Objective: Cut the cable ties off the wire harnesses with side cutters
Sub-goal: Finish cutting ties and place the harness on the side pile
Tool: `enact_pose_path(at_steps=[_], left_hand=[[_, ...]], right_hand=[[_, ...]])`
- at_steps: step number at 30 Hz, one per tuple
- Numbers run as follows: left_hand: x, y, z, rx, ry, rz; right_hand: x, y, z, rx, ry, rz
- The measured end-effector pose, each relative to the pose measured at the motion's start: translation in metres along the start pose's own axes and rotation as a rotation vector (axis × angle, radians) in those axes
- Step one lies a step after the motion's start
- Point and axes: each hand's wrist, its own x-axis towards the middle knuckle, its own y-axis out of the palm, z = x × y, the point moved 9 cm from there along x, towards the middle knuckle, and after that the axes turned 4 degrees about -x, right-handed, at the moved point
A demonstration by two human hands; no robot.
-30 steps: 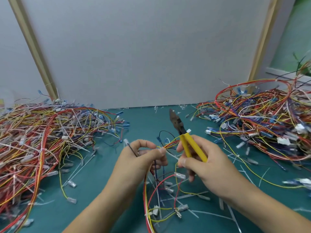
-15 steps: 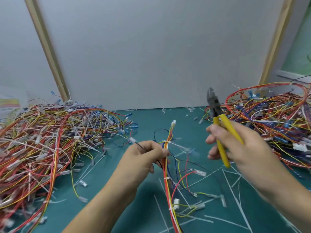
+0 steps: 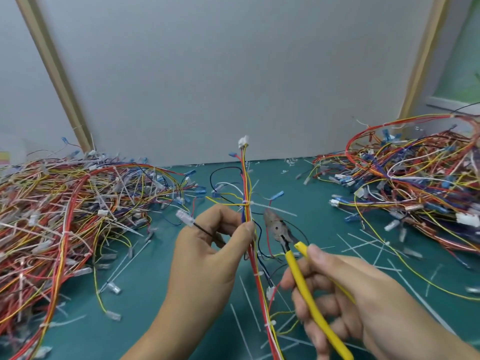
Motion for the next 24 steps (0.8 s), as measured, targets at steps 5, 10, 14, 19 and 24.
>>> enact_pose_path(at_steps=[5,10,14,19,24], left_hand=[[-0.002,0.000,-0.009,0.106,0.069,-0.014],[-0.005,0.001,-0.012,0.148,0.094,-0.034],[-0.006,0.002,-0.014,0.155,0.107,-0.032],[-0.006,0.001,-0.014,0.136,0.105,-0.041],[-0.007,0.003,-0.017,0.151,0.113,-0.030]], right_hand=[[-0.003,0.000,0.002,-0.035,-0.070,-0.008],[-0.005,0.002,0.001,-0.045,-0.091,0.003],[-0.006,0.003,0.004,-0.034,-0.096,-0.001],[-0.007,0.005,0.003,-0.027,-0.078,-0.020],[-0.006,0.007,0.006,-0.031,-0.089,-0.008]])
